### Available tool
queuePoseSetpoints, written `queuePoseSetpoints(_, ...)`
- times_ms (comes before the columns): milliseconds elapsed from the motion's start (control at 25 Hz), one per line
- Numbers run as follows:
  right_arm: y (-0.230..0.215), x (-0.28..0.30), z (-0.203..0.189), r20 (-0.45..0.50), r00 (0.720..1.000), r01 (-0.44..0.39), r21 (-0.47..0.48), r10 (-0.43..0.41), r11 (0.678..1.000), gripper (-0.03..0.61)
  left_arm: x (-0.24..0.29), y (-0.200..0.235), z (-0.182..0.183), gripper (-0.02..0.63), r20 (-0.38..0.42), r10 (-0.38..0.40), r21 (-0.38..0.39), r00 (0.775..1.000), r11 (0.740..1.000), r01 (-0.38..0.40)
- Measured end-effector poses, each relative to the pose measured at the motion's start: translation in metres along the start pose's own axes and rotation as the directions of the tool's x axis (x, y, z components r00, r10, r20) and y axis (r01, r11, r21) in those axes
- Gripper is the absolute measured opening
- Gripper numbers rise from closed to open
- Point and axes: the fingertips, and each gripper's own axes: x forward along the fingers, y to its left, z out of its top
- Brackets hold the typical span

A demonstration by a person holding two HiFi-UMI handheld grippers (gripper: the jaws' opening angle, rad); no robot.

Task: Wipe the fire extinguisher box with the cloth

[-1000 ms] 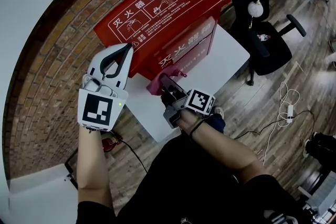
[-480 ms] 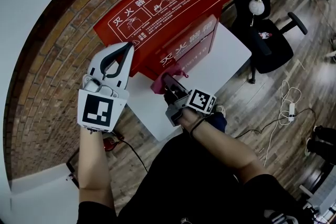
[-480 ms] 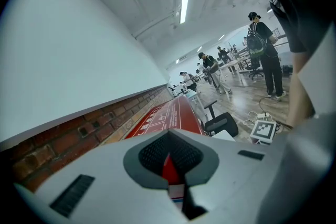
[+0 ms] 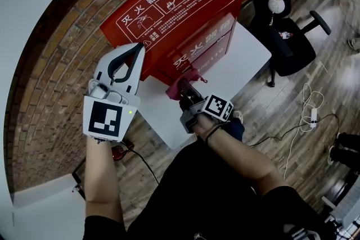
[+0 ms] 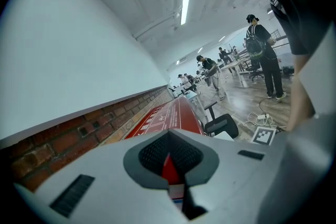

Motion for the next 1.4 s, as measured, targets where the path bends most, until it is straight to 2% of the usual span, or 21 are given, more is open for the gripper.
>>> queuePoseSetpoints(480,-0.032,0.002,0.002,-0.011,0.999,0.039,-0.017,-0.039,0.999,0.051,0.000,0.000,-0.001,0.012,0.000,-0.001,-0.001,1.000,1.000,0.001)
queuePoseSetpoints(720,-0.055,0.001,0.001,-0.021,0.995,0.098,0.013,-0.098,0.995,0.051,0.000,0.001,0.000,0.012,-0.001,-0.001,0.000,1.000,1.000,0.001)
queuePoseSetpoints(1400,-0.125,0.004,0.002,-0.019,0.980,0.199,0.010,-0.199,0.980,0.051,0.000,0.000,-0.001,0.012,-0.010,-0.009,0.010,1.000,1.000,0.009)
